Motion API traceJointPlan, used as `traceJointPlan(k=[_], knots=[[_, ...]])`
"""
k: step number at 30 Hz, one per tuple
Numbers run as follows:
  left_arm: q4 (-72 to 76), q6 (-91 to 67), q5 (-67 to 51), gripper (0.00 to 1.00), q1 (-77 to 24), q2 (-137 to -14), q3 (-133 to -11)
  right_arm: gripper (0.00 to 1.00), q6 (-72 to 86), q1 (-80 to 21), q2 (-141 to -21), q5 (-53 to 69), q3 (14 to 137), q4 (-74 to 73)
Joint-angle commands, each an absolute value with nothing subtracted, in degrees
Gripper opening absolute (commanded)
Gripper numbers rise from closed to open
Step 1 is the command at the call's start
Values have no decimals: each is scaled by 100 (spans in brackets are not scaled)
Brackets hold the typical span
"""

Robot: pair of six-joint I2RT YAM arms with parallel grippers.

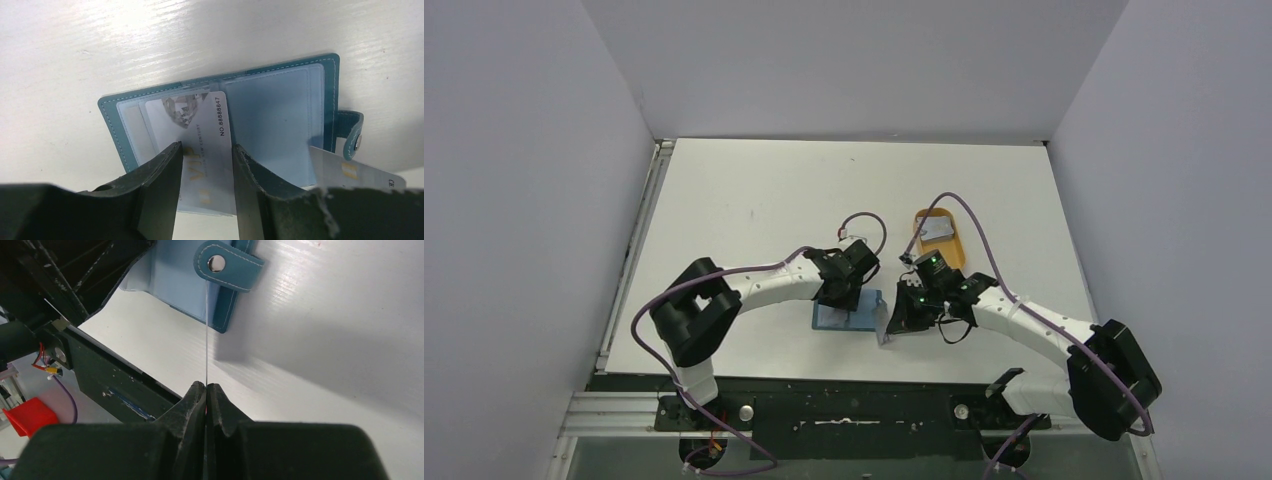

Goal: Put the credit cards into the card holder
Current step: Turn over the card slot in the card holder.

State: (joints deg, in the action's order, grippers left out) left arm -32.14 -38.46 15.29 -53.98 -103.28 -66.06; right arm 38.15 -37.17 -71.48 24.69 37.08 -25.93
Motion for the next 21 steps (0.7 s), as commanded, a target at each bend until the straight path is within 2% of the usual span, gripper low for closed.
traceJointPlan(k=[1, 3, 7, 9, 17, 18, 21], knots=[[-3384, -3850, 1371, 35, -5252, -10472, -6288, 0, 4008, -3624, -7091, 2430, 3604, -2295], [-3401, -3865, 1369, 41, -5247, -10432, -6285, 0, 4028, -3560, -7119, 2512, 3552, -2245], [-3541, -3920, 1402, 64, -5245, -10246, -6368, 0, 4024, -3558, -7218, 2580, 3525, -2158], [-3660, -3916, 1459, 71, -5254, -10083, -6448, 0, 4033, -3560, -7252, 2582, 3548, -2126], [-3873, -3756, 1647, 90, -5297, -9781, -6720, 0, 4047, -3568, -7218, 2566, 3540, -2092], [-3856, -3750, 1664, 96, -5321, -9814, -6741, 0, 4049, -3567, -7202, 2562, 3540, -2099], [-3818, -3784, 1619, 97, -5331, -9943, -6820, 0, 4033, -3568, -7167, 2536, 3566, -2157]])
